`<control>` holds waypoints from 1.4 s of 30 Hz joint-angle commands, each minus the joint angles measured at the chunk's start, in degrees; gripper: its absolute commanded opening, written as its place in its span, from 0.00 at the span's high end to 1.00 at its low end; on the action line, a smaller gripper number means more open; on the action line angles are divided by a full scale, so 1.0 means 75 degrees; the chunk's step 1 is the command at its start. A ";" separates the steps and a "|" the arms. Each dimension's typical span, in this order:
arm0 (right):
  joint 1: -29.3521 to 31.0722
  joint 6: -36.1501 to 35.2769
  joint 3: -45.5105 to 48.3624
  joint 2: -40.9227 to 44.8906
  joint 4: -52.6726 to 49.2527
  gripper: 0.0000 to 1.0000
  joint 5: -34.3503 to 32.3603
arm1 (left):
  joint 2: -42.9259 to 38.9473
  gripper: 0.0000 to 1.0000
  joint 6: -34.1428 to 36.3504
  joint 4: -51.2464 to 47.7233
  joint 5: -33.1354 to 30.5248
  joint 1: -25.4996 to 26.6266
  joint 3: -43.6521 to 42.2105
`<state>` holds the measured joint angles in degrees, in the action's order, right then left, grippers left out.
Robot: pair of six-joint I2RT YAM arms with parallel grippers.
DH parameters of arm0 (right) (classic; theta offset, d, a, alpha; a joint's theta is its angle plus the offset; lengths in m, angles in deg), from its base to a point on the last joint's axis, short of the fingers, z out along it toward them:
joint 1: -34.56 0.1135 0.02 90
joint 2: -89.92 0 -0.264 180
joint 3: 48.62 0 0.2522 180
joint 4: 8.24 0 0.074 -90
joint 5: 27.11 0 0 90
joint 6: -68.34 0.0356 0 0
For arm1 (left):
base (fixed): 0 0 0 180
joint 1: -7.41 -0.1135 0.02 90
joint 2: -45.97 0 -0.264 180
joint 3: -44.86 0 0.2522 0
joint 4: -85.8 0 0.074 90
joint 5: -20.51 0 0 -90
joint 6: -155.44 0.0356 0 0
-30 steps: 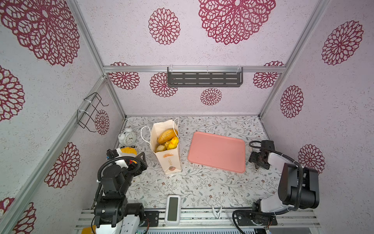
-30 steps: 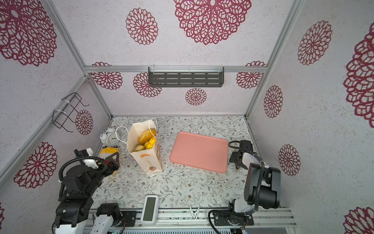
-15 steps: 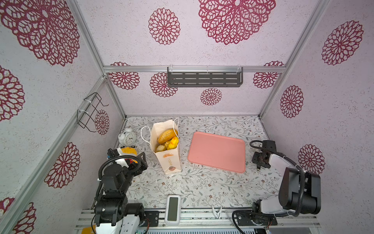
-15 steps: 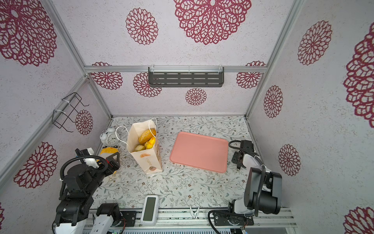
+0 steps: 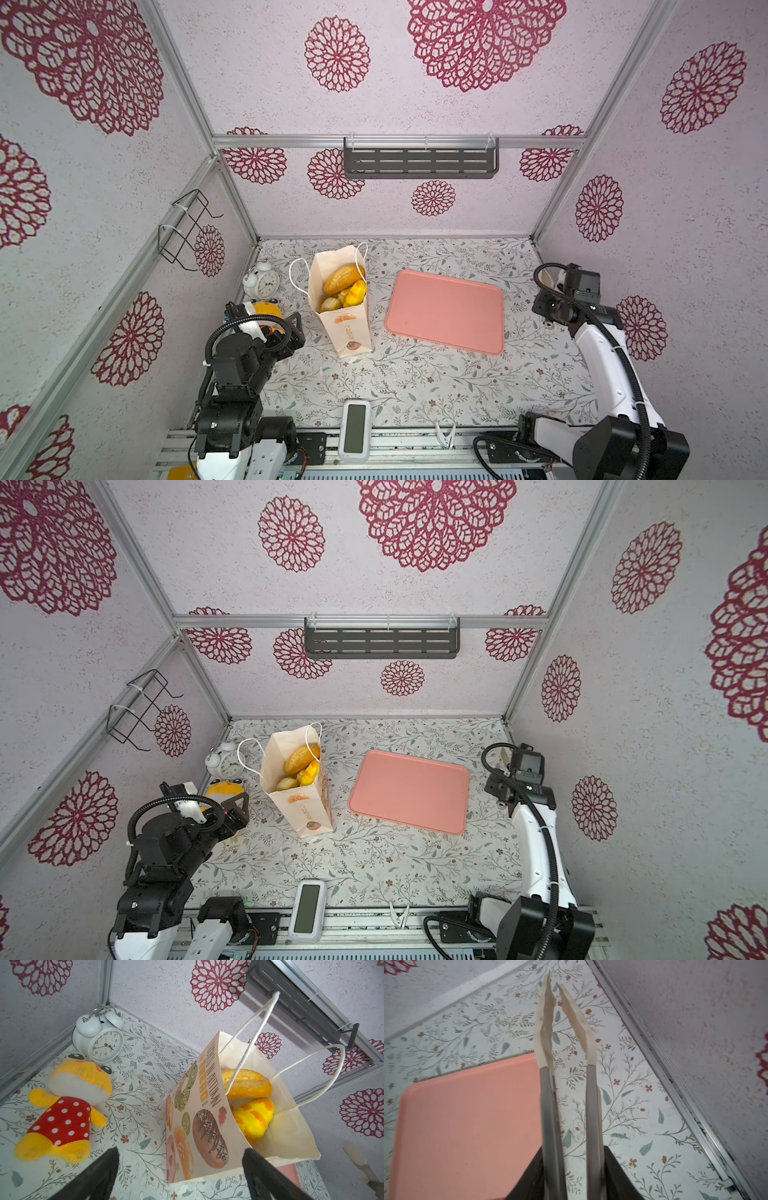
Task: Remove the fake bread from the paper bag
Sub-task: 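Lift the tongs with the right gripper while the left gripper approaches the bag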
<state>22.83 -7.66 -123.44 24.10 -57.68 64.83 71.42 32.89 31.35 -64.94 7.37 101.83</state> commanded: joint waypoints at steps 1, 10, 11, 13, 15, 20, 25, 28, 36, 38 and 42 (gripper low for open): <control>0.0090 0.0303 -0.1137 -0.0120 -0.0840 0.57 0.1406 | 0.0375 0.03 0.0113 -0.0053 0.0402 0.0075 0.0217; 0.0901 0.1001 -0.3495 -0.0723 -0.1808 0.58 0.2783 | 0.1758 0.03 -0.0018 -0.1145 0.0589 0.0113 0.1368; 0.0997 0.1095 -0.3633 -0.0767 -0.1801 0.58 0.2923 | 0.1850 0.03 -0.0044 -0.1191 0.0650 0.0123 0.1488; 0.1288 0.1319 -0.3918 -0.0838 -0.1727 0.58 0.3140 | 0.2032 0.03 -0.0141 -0.1308 0.0727 0.0173 0.1743; 0.1599 0.1450 -0.4216 -0.0907 -0.1661 0.57 0.3328 | 0.2207 0.03 -0.0224 -0.1486 0.0794 0.0261 0.2010; 0.2301 0.1628 -0.5205 -0.1177 -0.1853 0.55 0.3740 | 0.2623 0.03 -0.0438 -0.2153 0.0719 0.0711 0.2693; 0.2999 0.1832 -0.5819 -0.1273 -0.1853 0.52 0.4108 | 0.2792 0.03 -0.0758 -0.2458 0.0240 0.1274 0.3015; 0.3400 0.1989 -0.6045 -0.1290 -0.1819 0.52 0.4172 | 0.2868 0.03 -0.0887 -0.2603 0.0021 0.1352 0.3081; 0.4542 0.2435 -0.6086 -0.1334 -0.1393 0.52 0.4176 | 0.2922 0.03 -0.0967 -0.2966 -0.0584 0.1364 0.3255; 0.4777 0.2502 -0.6108 -0.1360 -0.1290 0.53 0.4135 | 0.2811 0.03 -0.0991 -0.2954 -0.0713 0.1364 0.3200; 0.5408 0.2734 -0.6074 -0.1325 -0.0973 0.53 0.3942 | 0.2591 0.03 -0.1284 -0.2899 -0.0902 0.1352 0.3101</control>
<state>61.11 10.66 -167.64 13.19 -70.25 94.51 92.07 24.97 9.91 -69.55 17.19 125.21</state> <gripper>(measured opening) 0.473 0.974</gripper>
